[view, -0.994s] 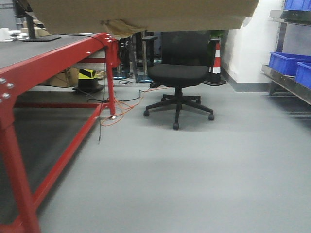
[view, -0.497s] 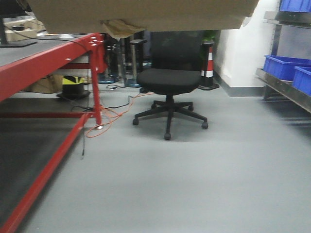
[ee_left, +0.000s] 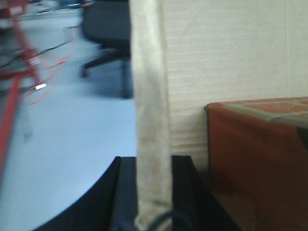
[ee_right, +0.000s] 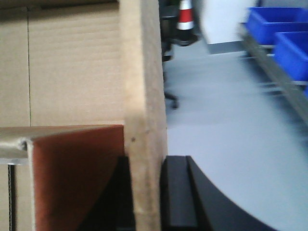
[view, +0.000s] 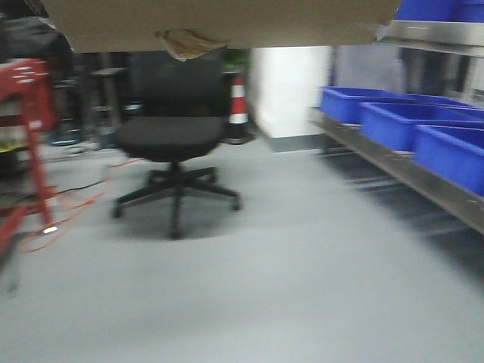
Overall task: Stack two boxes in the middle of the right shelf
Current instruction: 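Drive toward the steel shelf with blue bins carrying the boxes, then lower the stacked boxes with both grippers onto the middle steel shelf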
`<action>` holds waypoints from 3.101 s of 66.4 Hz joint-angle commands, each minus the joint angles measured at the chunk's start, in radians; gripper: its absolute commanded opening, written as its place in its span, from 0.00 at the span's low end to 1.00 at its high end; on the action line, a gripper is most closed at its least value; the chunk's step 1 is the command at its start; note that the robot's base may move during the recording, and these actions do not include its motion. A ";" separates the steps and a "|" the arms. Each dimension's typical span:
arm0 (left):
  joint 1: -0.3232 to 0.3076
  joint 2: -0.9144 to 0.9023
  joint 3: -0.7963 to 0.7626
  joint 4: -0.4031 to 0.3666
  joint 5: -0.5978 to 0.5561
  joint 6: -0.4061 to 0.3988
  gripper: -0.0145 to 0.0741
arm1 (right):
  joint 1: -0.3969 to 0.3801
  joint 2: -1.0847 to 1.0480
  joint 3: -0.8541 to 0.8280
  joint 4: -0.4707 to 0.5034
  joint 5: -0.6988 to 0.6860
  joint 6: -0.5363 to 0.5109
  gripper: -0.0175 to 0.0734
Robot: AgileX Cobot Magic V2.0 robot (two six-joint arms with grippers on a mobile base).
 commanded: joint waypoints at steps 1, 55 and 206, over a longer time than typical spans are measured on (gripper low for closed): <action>0.007 -0.014 -0.011 0.030 -0.004 -0.003 0.04 | -0.011 -0.016 -0.011 -0.032 -0.075 0.007 0.01; 0.007 -0.014 -0.011 0.045 -0.004 -0.003 0.04 | -0.011 -0.016 -0.011 -0.032 -0.077 0.007 0.01; 0.007 -0.010 -0.011 0.047 -0.004 -0.003 0.04 | -0.011 -0.016 -0.011 -0.032 -0.077 0.007 0.01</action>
